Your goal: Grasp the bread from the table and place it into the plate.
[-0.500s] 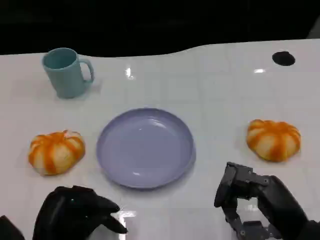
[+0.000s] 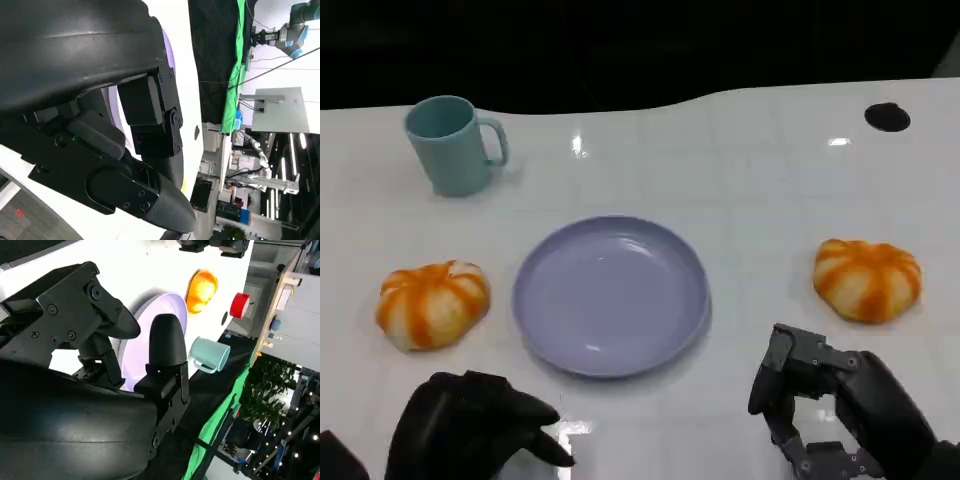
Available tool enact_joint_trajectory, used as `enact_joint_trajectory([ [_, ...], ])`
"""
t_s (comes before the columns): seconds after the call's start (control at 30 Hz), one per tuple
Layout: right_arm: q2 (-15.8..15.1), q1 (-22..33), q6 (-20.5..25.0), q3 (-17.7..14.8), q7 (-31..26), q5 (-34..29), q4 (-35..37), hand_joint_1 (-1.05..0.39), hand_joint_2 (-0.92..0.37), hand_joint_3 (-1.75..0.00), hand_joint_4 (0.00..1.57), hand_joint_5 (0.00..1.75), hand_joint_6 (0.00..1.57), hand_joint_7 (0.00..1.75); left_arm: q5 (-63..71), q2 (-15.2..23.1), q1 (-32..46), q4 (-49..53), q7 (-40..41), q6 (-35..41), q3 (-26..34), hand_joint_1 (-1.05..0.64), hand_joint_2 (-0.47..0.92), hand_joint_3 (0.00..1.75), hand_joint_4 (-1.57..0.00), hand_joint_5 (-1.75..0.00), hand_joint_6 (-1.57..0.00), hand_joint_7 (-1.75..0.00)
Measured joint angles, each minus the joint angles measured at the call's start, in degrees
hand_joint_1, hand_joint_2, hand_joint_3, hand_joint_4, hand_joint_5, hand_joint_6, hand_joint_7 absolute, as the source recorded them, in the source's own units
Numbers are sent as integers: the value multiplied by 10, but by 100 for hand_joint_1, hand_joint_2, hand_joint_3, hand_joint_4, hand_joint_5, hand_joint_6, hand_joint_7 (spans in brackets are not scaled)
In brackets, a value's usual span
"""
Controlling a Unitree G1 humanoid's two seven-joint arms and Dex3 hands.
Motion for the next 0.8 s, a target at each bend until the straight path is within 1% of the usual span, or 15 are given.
enact_joint_trajectory([
  [0.37,0,0,0,0,0,0,0,-1,-47,-127,74,175,62,155,0,0,0,0,0,0,0,-105,78,0,-157,-37,-157,-14],
  [0.47,0,0,-1,0,0,0,1,0,-54,-115,71,174,65,142,0,1,0,0,0,0,0,-105,78,0,-157,-36,-157,-13],
  [0.5,0,-1,-1,-1,0,2,2,1,-56,-111,70,172,66,138,0,1,0,0,0,0,0,-105,78,0,-157,-36,-157,-13],
  [0.57,1,-2,-1,-2,0,8,5,1,-59,-104,67,162,66,129,0,1,-2,3,0,0,1,-105,78,0,-157,-36,-157,-13],
  [0.6,3,-3,-1,-3,0,14,6,1,-60,-97,64,153,63,121,0,1,-4,4,0,0,1,-105,78,0,-157,-36,-157,-13],
  [0.63,4,-3,-1,-3,1,22,6,1,-61,-93,63,149,63,117,0,1,-6,6,-1,0,1,-105,79,0,-157,-36,-157,-13],
  [0.73,5,-12,-1,-5,2,32,9,0,-61,-82,56,139,55,108,0,1,-12,13,-1,-3,2,-105,79,0,-157,-36,-157,-13],
  [0.77,5,-15,-4,-6,2,33,10,-1,-62,-77,55,135,53,105,0,1,-14,15,-1,-4,2,-105,79,0,-157,-36,-157,-13],
  [0.8,5,-19,-9,-8,2,32,12,-2,-66,-66,53,127,50,100,0,1,-15,17,-1,-4,2,-105,78,0,-157,-36,-157,-13],
])
